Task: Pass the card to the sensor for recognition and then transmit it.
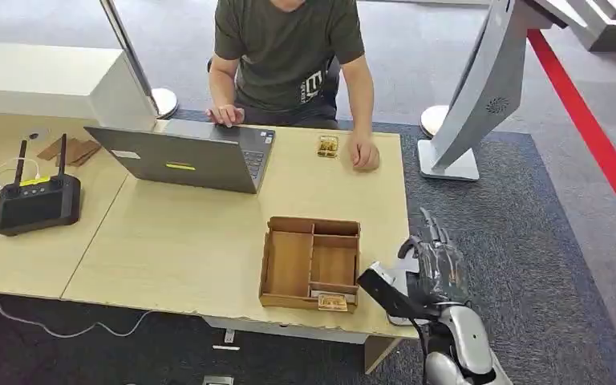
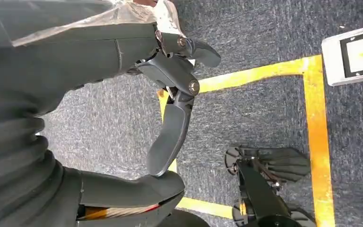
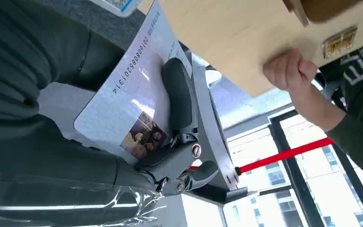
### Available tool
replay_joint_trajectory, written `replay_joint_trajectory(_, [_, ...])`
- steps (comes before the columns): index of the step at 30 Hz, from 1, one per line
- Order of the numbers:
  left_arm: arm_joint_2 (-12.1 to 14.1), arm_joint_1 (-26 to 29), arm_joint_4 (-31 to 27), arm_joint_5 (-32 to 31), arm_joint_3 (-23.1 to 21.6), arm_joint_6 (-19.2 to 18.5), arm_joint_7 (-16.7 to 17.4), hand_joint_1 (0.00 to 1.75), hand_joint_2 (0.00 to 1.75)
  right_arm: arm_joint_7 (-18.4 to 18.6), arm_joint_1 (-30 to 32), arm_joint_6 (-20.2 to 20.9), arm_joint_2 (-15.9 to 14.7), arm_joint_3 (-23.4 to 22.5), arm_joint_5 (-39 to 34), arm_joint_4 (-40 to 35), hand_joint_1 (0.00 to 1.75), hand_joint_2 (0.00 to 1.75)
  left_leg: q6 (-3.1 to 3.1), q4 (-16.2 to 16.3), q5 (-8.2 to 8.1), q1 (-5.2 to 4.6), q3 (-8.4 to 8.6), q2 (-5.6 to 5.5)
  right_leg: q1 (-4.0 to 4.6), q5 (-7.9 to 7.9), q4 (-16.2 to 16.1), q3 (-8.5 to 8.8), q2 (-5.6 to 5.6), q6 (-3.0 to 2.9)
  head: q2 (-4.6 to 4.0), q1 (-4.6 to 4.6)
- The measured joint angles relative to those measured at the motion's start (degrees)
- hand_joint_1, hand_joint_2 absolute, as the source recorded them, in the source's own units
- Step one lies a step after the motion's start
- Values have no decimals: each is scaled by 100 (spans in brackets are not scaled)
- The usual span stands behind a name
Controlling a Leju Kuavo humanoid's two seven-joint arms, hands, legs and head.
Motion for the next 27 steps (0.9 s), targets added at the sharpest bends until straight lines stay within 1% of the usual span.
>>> replay_joint_trajectory(4, [0,-1,0,-35,-4,-9,6,0,175,59,-107,57,-26,4,-55,-105,175,175,0,0,1,0,-3,-1,0,0,3,0,0,0,0,0])
replay_joint_trajectory(6, [0,-21,0,-90,-13,-35,54,0,175,113,-254,135,-28,22,-72,-107,175,175,-1,0,1,0,-4,2,0,1,5,-2,1,0,0,-2])
replay_joint_trajectory(10, [-2,-118,-2,-227,-33,-109,212,0,175,374,-869,505,-2,72,-77,-87,175,175,-1,0,5,0,-5,1,-1,4,6,-1,1,1,0,0])
replay_joint_trajectory(14, [-2,-217,-2,-350,-98,-162,389,0,175,610,-1521,912,112,118,-549,92,175,175,-2,0,11,0,-6,-2,0,7,8,-2,1,0,0,0])
replay_joint_trajectory(17, [-6,-281,-9,-455,-164,-179,503,0,175,817,-1939,1060,175,157,-732,330,175,175,-1,0,12,0,-7,-3,0,9,8,-5,1,-1,0,0])
replay_joint_trajectory(21, [-11,-327,-15,-533,-216,-179,562,0,175,990,-2224,1080,227,214,-826,631,175,175,-1,0,12,1,-10,-5,0,8,8,-6,1,-1,0,0])
replay_joint_trajectory(27, [-11,-343,-20,-542,-299,-160,601,0,175,1029,-2354,1047,289,306,-874,910,175,175,-1,0,11,1,-16,-5,0,8,7,-12,1,-1,0,0])
